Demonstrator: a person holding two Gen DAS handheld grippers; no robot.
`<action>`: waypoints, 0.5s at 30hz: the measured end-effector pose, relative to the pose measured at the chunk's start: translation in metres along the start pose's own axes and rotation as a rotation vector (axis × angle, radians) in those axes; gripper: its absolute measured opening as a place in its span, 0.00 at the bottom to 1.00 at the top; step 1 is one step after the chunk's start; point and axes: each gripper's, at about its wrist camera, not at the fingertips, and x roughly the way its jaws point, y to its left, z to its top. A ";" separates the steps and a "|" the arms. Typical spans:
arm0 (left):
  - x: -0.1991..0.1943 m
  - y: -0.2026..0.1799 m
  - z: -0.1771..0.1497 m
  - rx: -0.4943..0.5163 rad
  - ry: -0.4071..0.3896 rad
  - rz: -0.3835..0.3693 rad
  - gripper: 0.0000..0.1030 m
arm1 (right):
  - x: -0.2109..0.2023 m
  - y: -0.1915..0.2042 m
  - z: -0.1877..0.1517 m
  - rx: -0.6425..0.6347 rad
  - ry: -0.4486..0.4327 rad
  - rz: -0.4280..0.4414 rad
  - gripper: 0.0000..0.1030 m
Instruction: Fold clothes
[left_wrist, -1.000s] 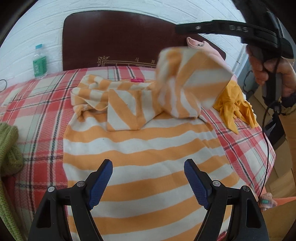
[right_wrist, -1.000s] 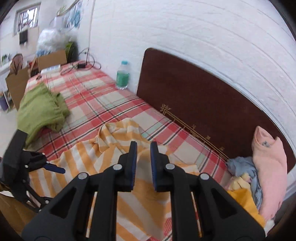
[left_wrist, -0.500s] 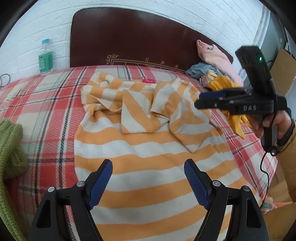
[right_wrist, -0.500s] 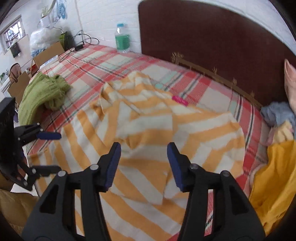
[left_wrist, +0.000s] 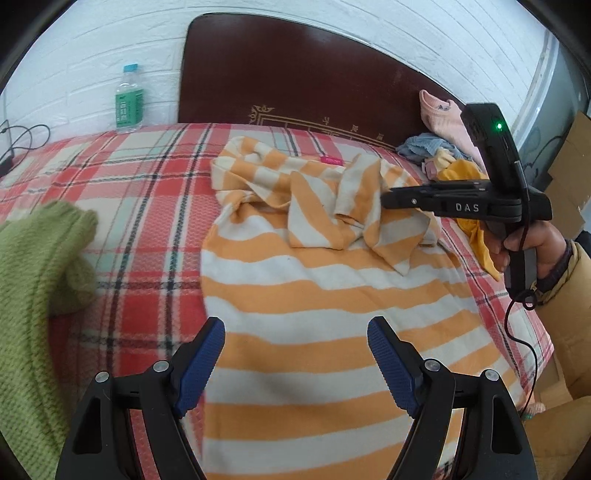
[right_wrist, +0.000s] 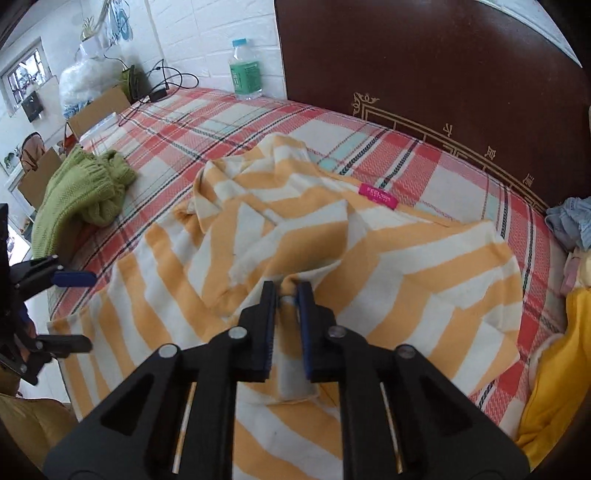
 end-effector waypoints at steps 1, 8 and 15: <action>-0.006 0.004 -0.005 -0.004 -0.007 -0.003 0.79 | -0.004 0.000 -0.007 0.006 0.003 0.006 0.46; -0.026 0.031 -0.042 -0.048 0.014 -0.039 0.86 | -0.059 0.002 -0.080 0.106 -0.037 0.121 0.60; -0.015 0.036 -0.066 -0.068 0.109 -0.135 0.91 | -0.100 0.021 -0.184 0.293 -0.002 0.168 0.69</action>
